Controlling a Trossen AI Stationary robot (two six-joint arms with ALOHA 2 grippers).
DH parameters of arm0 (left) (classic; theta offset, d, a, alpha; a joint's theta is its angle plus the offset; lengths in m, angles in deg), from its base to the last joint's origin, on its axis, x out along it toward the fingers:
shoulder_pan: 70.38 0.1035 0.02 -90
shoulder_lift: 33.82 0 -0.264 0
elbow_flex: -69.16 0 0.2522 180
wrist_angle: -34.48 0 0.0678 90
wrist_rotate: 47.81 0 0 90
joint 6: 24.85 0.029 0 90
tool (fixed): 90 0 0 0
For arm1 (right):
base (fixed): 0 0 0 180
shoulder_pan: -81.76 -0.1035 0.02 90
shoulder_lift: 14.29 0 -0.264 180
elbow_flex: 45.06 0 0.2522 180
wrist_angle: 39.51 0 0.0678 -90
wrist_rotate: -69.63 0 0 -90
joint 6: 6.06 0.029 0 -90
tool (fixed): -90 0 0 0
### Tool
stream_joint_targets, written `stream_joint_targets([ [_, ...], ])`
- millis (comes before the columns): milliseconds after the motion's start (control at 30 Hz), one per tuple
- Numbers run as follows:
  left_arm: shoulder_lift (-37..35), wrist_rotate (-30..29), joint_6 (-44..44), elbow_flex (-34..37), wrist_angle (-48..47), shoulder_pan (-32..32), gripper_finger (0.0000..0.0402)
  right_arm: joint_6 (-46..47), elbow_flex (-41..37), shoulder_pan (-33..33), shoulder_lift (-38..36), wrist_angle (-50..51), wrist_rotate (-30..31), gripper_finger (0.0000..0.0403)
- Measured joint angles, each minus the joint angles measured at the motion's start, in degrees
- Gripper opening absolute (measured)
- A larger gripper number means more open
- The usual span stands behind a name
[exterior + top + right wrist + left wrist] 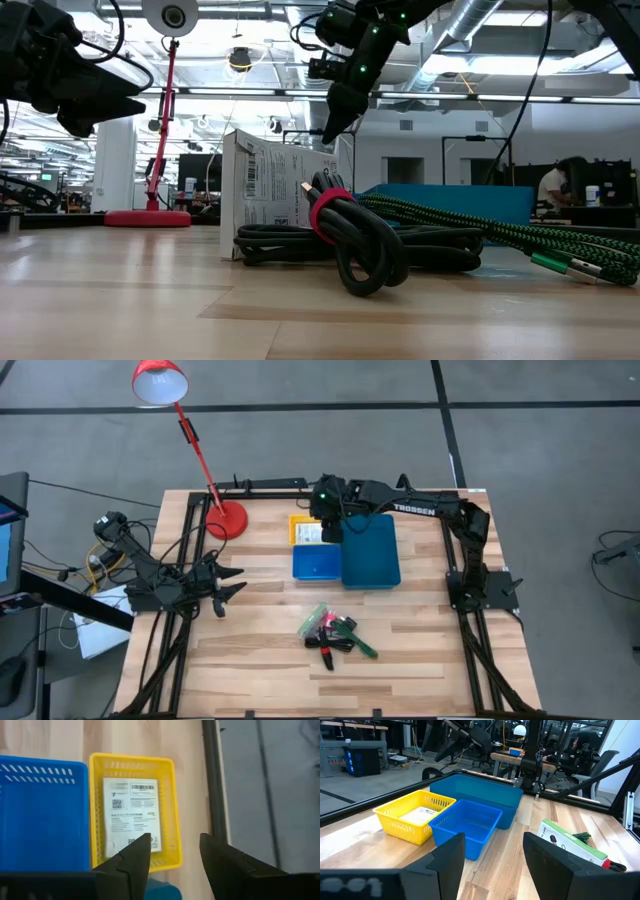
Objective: Pick and place items into bin
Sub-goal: Put the card reader box into the yellow bin
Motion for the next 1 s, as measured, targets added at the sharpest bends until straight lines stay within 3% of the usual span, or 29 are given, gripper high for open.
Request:
stream_joint_targets([
  [400,0.0,0.0,0.0,0.0,0.0,0.0,0.019,0.5,0.0,-8.3,-1.2,4.0,17.2,0.014],
  [1000,0.0,0.0,0.0,0.0,0.0,0.0,0.019,25.4,0.0,-26.8,-12.6,29.7,17.8,0.0123],
])
